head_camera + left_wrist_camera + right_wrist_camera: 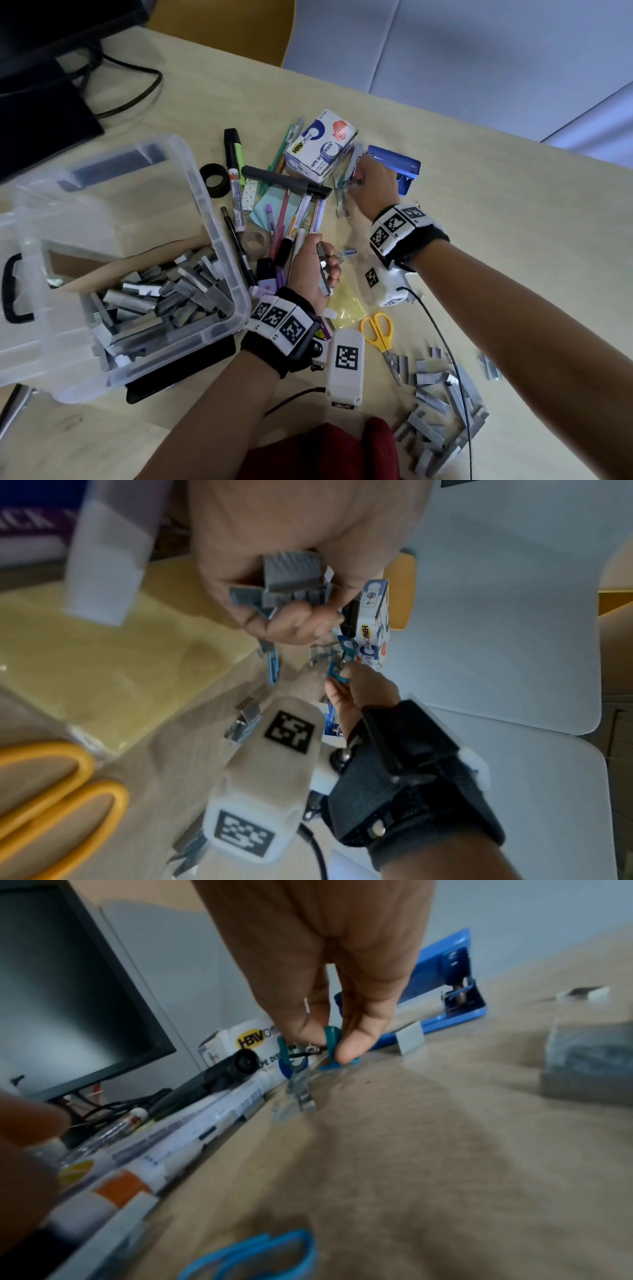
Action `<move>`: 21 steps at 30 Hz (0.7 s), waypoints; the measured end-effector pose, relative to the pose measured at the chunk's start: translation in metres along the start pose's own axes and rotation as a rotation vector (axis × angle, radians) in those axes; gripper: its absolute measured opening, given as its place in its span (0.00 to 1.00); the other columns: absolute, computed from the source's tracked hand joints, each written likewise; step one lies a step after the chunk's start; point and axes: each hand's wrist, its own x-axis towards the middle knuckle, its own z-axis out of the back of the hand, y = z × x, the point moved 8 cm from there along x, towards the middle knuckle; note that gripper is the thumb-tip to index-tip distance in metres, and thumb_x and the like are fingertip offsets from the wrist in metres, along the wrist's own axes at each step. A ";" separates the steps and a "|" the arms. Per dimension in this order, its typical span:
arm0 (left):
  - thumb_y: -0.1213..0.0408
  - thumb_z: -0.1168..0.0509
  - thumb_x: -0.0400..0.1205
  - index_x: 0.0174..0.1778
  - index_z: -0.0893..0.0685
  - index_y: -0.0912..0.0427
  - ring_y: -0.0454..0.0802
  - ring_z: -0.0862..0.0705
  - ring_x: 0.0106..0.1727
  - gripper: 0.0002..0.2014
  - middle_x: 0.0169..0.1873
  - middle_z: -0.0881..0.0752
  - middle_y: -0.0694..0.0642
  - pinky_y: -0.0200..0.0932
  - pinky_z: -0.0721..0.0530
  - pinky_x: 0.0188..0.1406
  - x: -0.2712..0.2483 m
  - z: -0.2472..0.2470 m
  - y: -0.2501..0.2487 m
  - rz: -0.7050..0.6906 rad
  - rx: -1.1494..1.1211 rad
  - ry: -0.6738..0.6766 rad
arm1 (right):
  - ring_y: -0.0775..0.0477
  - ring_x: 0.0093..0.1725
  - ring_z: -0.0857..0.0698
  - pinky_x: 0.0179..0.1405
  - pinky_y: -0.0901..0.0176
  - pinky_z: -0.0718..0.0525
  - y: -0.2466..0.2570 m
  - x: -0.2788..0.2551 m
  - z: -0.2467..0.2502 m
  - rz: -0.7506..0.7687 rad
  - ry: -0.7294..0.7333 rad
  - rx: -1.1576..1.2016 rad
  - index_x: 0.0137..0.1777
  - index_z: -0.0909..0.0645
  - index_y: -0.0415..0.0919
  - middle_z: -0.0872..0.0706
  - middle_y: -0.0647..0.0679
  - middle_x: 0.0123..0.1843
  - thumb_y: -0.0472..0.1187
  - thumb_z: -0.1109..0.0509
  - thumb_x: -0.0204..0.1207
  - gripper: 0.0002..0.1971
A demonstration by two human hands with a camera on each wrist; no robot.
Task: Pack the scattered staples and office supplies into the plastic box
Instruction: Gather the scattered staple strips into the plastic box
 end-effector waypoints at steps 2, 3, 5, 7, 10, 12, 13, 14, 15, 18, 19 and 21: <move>0.55 0.49 0.85 0.25 0.32 0.56 0.42 0.34 0.10 0.20 0.11 0.31 0.46 0.26 0.41 0.13 0.002 0.002 -0.001 0.000 0.006 -0.010 | 0.44 0.42 0.31 0.36 0.59 0.41 -0.006 0.001 0.004 -0.003 -0.031 -0.007 0.32 0.37 0.42 0.27 0.41 0.42 0.27 0.43 0.71 0.12; 0.55 0.49 0.85 0.25 0.32 0.56 0.42 0.34 0.10 0.20 0.11 0.31 0.46 0.26 0.41 0.13 0.002 0.002 -0.001 0.000 0.008 -0.012 | 0.44 0.41 0.31 0.35 0.59 0.42 -0.010 0.000 0.006 -0.003 -0.039 -0.021 0.34 0.35 0.41 0.27 0.40 0.43 0.27 0.43 0.71 0.10; 0.55 0.49 0.85 0.26 0.32 0.55 0.42 0.34 0.10 0.20 0.11 0.31 0.46 0.26 0.41 0.13 0.003 0.002 0.001 0.009 0.008 -0.011 | 0.42 0.42 0.28 0.35 0.59 0.42 -0.017 -0.001 0.009 0.000 -0.053 -0.055 0.40 0.29 0.36 0.24 0.38 0.48 0.26 0.43 0.72 0.06; 0.55 0.49 0.84 0.26 0.32 0.55 0.42 0.34 0.10 0.20 0.11 0.31 0.46 0.26 0.41 0.13 0.003 0.001 0.001 0.016 0.007 -0.013 | 0.38 0.49 0.24 0.37 0.57 0.37 -0.019 -0.004 0.011 0.018 -0.065 -0.080 0.45 0.25 0.32 0.22 0.36 0.51 0.27 0.43 0.72 0.06; 0.56 0.48 0.84 0.26 0.32 0.55 0.42 0.34 0.10 0.19 0.11 0.31 0.46 0.27 0.41 0.13 0.002 -0.001 0.002 0.014 0.023 -0.018 | 0.37 0.58 0.25 0.45 0.50 0.27 -0.008 -0.010 0.014 0.104 -0.113 -0.169 0.49 0.22 0.30 0.22 0.35 0.55 0.32 0.41 0.75 0.08; 0.56 0.48 0.84 0.25 0.32 0.56 0.42 0.34 0.10 0.20 0.11 0.31 0.46 0.27 0.41 0.13 0.001 -0.002 0.002 0.009 0.032 -0.025 | 0.37 0.57 0.24 0.44 0.51 0.26 0.008 -0.014 0.008 0.208 -0.082 -0.232 0.50 0.22 0.30 0.21 0.36 0.55 0.34 0.41 0.76 0.10; 0.56 0.48 0.84 0.25 0.32 0.56 0.42 0.34 0.10 0.20 0.11 0.31 0.46 0.27 0.41 0.13 0.000 -0.002 0.002 0.006 0.033 -0.031 | 0.37 0.56 0.22 0.41 0.53 0.27 0.016 -0.016 0.001 0.259 -0.032 -0.255 0.52 0.22 0.30 0.21 0.36 0.55 0.35 0.41 0.77 0.10; 0.56 0.47 0.84 0.25 0.32 0.56 0.42 0.34 0.10 0.20 0.11 0.30 0.46 0.27 0.40 0.13 -0.001 -0.002 0.002 0.004 0.030 -0.037 | 0.37 0.55 0.21 0.39 0.55 0.28 0.023 -0.017 -0.007 0.301 0.022 -0.289 0.56 0.22 0.32 0.21 0.38 0.56 0.37 0.41 0.78 0.11; 0.55 0.47 0.85 0.25 0.32 0.56 0.42 0.34 0.10 0.20 0.11 0.30 0.47 0.27 0.40 0.13 -0.002 -0.001 0.002 0.003 0.024 -0.042 | 0.38 0.57 0.21 0.39 0.55 0.28 0.028 -0.019 -0.014 0.333 0.063 -0.337 0.60 0.24 0.34 0.22 0.39 0.58 0.37 0.41 0.79 0.13; 0.53 0.47 0.85 0.25 0.32 0.56 0.42 0.33 0.10 0.21 0.11 0.30 0.46 0.27 0.40 0.13 -0.003 0.000 0.003 -0.001 -0.001 -0.046 | 0.39 0.64 0.25 0.47 0.48 0.22 0.032 -0.021 -0.028 0.365 0.104 -0.461 0.66 0.26 0.36 0.25 0.39 0.63 0.35 0.42 0.80 0.16; 0.52 0.47 0.85 0.26 0.33 0.56 0.42 0.33 0.10 0.21 0.11 0.31 0.47 0.27 0.40 0.13 -0.003 0.000 0.003 -0.003 -0.015 -0.044 | 0.38 0.65 0.26 0.48 0.48 0.21 0.030 -0.021 -0.030 0.364 0.111 -0.476 0.65 0.25 0.35 0.25 0.38 0.63 0.34 0.42 0.80 0.15; 0.52 0.46 0.85 0.26 0.33 0.57 0.44 0.32 0.10 0.22 0.11 0.30 0.48 0.28 0.38 0.12 -0.003 0.000 0.003 -0.006 -0.043 -0.042 | 0.38 0.63 0.25 0.50 0.48 0.21 0.022 -0.023 -0.032 0.359 0.142 -0.456 0.60 0.22 0.33 0.24 0.37 0.60 0.30 0.42 0.78 0.14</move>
